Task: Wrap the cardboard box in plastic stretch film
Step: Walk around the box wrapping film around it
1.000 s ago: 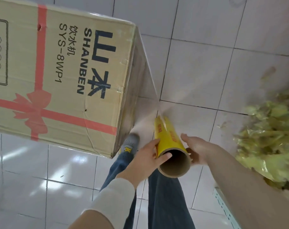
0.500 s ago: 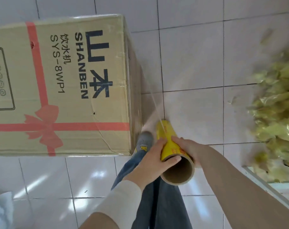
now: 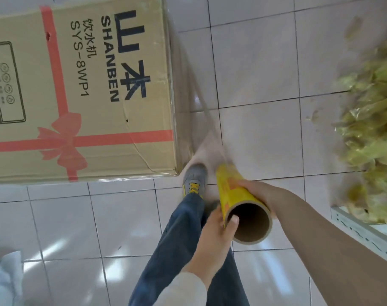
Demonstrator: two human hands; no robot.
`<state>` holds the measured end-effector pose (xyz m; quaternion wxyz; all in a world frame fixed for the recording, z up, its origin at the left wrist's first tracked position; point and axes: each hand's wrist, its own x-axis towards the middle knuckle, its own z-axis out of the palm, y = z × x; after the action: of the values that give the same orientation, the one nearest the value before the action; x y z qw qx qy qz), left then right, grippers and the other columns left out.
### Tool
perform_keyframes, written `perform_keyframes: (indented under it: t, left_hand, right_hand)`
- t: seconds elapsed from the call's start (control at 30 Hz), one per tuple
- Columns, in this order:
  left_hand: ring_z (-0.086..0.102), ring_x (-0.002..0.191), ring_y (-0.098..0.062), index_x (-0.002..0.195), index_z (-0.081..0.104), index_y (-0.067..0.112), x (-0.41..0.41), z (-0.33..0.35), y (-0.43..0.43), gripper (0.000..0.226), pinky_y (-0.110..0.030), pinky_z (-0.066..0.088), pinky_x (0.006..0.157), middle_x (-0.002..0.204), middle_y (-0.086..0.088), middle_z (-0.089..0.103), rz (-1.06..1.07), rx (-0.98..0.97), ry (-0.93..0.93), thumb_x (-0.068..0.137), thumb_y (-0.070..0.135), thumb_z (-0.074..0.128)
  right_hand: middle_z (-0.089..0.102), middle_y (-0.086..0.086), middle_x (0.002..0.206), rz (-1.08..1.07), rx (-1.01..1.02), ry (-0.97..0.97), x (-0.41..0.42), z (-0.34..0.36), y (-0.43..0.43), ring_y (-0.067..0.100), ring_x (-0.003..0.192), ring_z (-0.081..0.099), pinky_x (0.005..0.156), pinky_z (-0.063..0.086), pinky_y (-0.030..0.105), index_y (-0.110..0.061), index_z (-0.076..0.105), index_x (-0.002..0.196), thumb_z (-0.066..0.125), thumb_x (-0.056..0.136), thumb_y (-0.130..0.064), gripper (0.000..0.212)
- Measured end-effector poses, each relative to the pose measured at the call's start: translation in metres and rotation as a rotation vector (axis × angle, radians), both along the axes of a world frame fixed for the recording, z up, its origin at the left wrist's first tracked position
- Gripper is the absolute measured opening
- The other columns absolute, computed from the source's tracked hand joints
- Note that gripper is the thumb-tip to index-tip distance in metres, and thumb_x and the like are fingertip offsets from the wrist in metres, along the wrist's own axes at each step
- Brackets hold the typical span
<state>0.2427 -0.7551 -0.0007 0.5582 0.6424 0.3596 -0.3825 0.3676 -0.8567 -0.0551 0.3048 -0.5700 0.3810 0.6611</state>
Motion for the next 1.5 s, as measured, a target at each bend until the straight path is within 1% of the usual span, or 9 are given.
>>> perform_keyframes:
  t: [0.17, 0.37, 0.67, 0.8, 0.93, 1.07, 1.27, 1.4, 1.5]
  left_hand:
    - [0.020, 0.141, -0.010, 0.147, 0.016, 0.025, -0.012, -0.001, 0.016, 0.087, -0.035, 0.021, 0.117, 0.153, 0.007, 0.022, -0.043, -0.026, -0.023, 0.079, 0.062, 0.056]
    - [0.042, 0.123, -0.010, 0.141, 0.032, 0.024, 0.023, -0.004, 0.046, 0.060, -0.018, 0.030, 0.093, 0.136, 0.006, 0.044, -0.344, -0.004, -0.154, 0.088, 0.046, 0.052]
    - [0.042, 0.105, 0.016, 0.117, 0.024, 0.054, -0.049, -0.002, 0.066, 0.030, 0.003, 0.031, 0.085, 0.119, 0.026, 0.042, -0.290, -0.053, -0.070, 0.090, 0.052, 0.037]
    - [0.041, 0.126, -0.007, 0.139, 0.025, 0.033, -0.063, -0.008, 0.095, 0.053, -0.028, 0.032, 0.110, 0.139, 0.009, 0.042, -0.519, -0.147, -0.037, 0.091, 0.053, 0.037]
    - [0.027, 0.140, -0.017, 0.147, 0.002, 0.027, -0.038, -0.017, 0.118, 0.100, -0.041, 0.028, 0.114, 0.154, 0.004, 0.019, -0.549, -0.129, 0.015, 0.073, 0.074, 0.049]
    - [0.052, 0.115, -0.015, 0.133, 0.029, 0.030, -0.026, -0.016, 0.123, 0.075, -0.043, 0.046, 0.098, 0.128, 0.004, 0.051, -0.672, -0.174, -0.034, 0.073, 0.066, 0.055]
    - [0.045, 0.126, -0.017, 0.141, 0.023, 0.032, -0.060, -0.021, 0.138, 0.095, -0.042, 0.042, 0.104, 0.140, 0.002, 0.044, -0.670, -0.017, -0.054, 0.064, 0.082, 0.044]
    - [0.041, 0.126, -0.010, 0.145, 0.018, 0.031, -0.077, -0.010, 0.130, 0.070, -0.030, 0.036, 0.108, 0.139, 0.008, 0.041, -0.488, 0.010, -0.056, 0.086, 0.050, 0.052]
    - [0.044, 0.118, -0.005, 0.128, 0.024, 0.052, -0.094, -0.005, 0.131, 0.048, -0.015, 0.036, 0.097, 0.127, 0.015, 0.046, -0.410, 0.019, -0.052, 0.086, 0.055, 0.048]
  right_hand:
    - [0.058, 0.015, 0.130, 0.050, -0.002, -0.015, -0.022, -0.008, 0.008, 0.033, 0.112, 0.060, 0.102, 0.046, 0.046, -0.019, 0.044, 0.139, 0.056, 0.071, -0.068, 0.085]
    - [0.065, 0.020, 0.111, -0.060, 0.014, -0.009, -0.035, -0.008, 0.012, 0.032, 0.097, 0.065, 0.096, 0.049, 0.043, -0.014, 0.060, 0.120, 0.058, 0.081, -0.061, 0.062]
    - [0.061, 0.016, 0.120, -0.317, -0.010, 0.067, -0.092, 0.008, 0.024, 0.034, 0.100, 0.062, 0.089, 0.052, 0.044, -0.024, 0.035, 0.144, 0.058, 0.083, -0.059, 0.074]
    - [0.046, 0.011, 0.138, -0.165, -0.012, -0.037, -0.105, 0.005, 0.047, 0.034, 0.111, 0.057, 0.095, 0.049, 0.042, -0.034, 0.002, 0.152, 0.050, 0.090, -0.056, 0.082]
    - [0.056, 0.013, 0.124, -0.203, 0.008, 0.019, -0.118, -0.003, 0.061, 0.034, 0.101, 0.062, 0.087, 0.054, 0.042, -0.035, 0.013, 0.151, 0.051, 0.087, -0.059, 0.078]
    - [0.065, 0.018, 0.115, -0.387, 0.074, 0.110, -0.139, -0.009, 0.073, 0.035, 0.104, 0.064, 0.093, 0.053, 0.045, -0.019, 0.043, 0.140, 0.056, 0.083, -0.060, 0.071]
    - [0.054, 0.015, 0.131, -0.574, 0.068, 0.090, -0.167, -0.010, 0.074, 0.035, 0.110, 0.059, 0.085, 0.054, 0.043, -0.021, 0.033, 0.145, 0.049, 0.092, -0.052, 0.063]
    - [0.070, 0.013, 0.068, -0.510, 0.106, 0.057, -0.177, -0.007, 0.075, 0.024, 0.054, 0.066, 0.046, 0.053, 0.025, -0.009, 0.060, 0.103, 0.052, 0.090, -0.051, 0.044]
    - [0.068, 0.012, 0.062, -0.523, 0.081, 0.088, -0.181, -0.006, 0.082, 0.023, 0.050, 0.065, 0.052, 0.052, 0.026, -0.008, 0.062, 0.103, 0.054, 0.087, -0.054, 0.049]
